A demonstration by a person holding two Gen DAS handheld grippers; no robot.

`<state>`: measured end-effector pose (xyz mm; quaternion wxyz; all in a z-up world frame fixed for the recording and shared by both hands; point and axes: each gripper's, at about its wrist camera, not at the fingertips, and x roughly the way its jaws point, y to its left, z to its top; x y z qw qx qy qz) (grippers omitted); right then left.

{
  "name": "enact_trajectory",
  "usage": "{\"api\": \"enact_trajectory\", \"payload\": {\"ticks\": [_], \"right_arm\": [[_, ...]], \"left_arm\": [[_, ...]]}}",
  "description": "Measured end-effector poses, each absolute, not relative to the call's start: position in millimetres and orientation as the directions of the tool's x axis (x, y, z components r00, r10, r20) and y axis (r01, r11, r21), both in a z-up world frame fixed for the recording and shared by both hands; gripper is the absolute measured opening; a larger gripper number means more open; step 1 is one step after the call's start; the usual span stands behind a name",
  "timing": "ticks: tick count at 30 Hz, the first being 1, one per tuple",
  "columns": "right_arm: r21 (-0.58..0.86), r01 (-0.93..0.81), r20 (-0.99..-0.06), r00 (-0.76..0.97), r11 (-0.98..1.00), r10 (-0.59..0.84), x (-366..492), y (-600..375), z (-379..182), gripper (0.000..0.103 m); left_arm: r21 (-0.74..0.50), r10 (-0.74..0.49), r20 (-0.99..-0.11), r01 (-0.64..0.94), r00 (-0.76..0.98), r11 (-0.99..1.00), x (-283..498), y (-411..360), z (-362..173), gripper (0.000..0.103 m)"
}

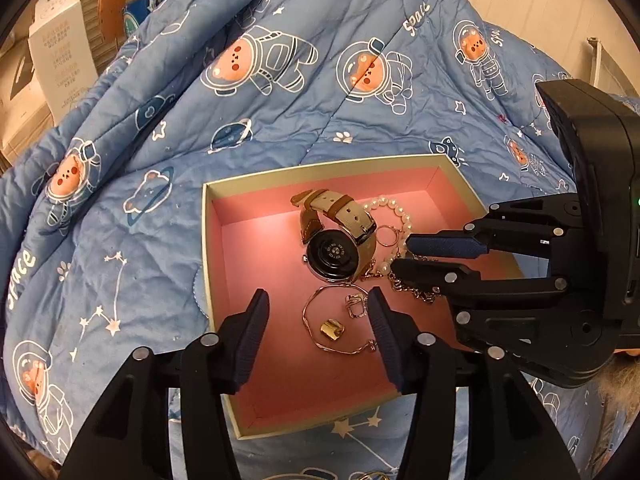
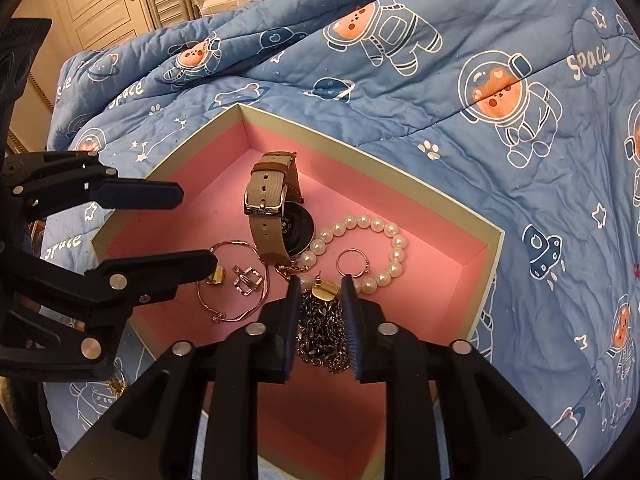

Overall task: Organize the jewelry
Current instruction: 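Open both tools to release the pendant and charm and withdraw, then grasp the gold hoop earring with the left tool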

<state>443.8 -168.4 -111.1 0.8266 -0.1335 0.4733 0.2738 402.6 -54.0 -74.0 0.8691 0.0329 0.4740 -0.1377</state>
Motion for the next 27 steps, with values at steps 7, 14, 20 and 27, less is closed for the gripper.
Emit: {"api": "enact_trajectory", "payload": {"ticks": [7, 14, 20, 27], "right_arm": [[0.021, -0.569, -0.822, 0.459, 0.822, 0.338, 434, -174, -98, 0.058], [0.027, -0.514, -0.777, 0.529, 0.857, 0.342, 407, -185, -79, 0.078], [-0.008, -0.473, -0.748, 0.588, 0.881, 0.308, 374, -192, -71, 0.086], [0.032, -0.368, -0.723, 0.633, 0.929, 0.276, 345, -212, -74, 0.087]], "left_arm": [[-0.074, -0.220, -0.769, 0.258, 0.600, 0.963, 378, -43, -45, 0.079], [-0.075, -0.203, -0.731, 0.220, 0.651, 0.973, 343, -31, -38, 0.093], [-0.049, -0.167, -0.732, 0.195, 0.660, 0.980, 306, -31, -55, 0.094], [-0.023, -0.160, -0.746, 0.214, 0.646, 0.976, 266, -42, -80, 0.094]]}}
